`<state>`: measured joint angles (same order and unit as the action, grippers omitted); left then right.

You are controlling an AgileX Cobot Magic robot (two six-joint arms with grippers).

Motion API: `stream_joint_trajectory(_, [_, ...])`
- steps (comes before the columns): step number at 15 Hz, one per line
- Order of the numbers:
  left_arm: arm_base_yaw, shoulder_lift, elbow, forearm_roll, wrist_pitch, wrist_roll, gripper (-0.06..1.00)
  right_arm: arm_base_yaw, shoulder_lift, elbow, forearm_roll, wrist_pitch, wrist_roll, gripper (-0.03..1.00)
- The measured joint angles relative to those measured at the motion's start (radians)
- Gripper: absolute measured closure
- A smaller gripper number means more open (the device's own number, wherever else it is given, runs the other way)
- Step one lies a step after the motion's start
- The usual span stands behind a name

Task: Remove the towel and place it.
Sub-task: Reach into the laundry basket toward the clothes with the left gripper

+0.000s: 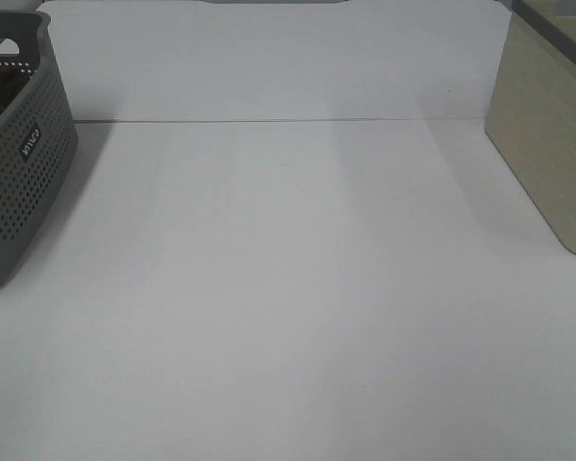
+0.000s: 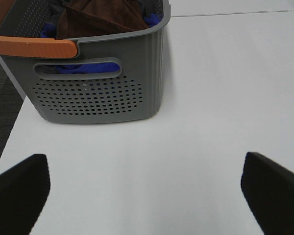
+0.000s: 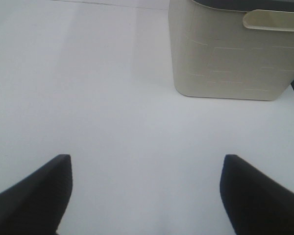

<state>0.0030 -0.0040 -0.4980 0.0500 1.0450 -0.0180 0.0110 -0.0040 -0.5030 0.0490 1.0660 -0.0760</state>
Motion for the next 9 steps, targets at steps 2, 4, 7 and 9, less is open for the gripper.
stream_joint_trajectory(2, [0.0, 0.0, 0.0, 0.0, 0.0, 0.0, -0.05, 0.0, 0.0, 0.0, 0.0, 0.0, 0.0, 0.17])
stream_joint_trajectory(4, [0.0, 0.0, 0.0, 0.0, 0.0, -0.001, -0.05, 0.0, 0.0, 0.0, 0.0, 0.0, 0.0, 0.17])
stream_joint_trajectory(7, [0.0, 0.0, 0.0, 0.0, 0.0, -0.001, -0.05, 0.0, 0.0, 0.0, 0.0, 0.0, 0.0, 0.17])
stream_joint_trajectory(9, [0.0, 0.0, 0.0, -0.001, 0.0, -0.001, -0.05, 0.0, 0.0, 0.0, 0.0, 0.0, 0.0, 0.17])
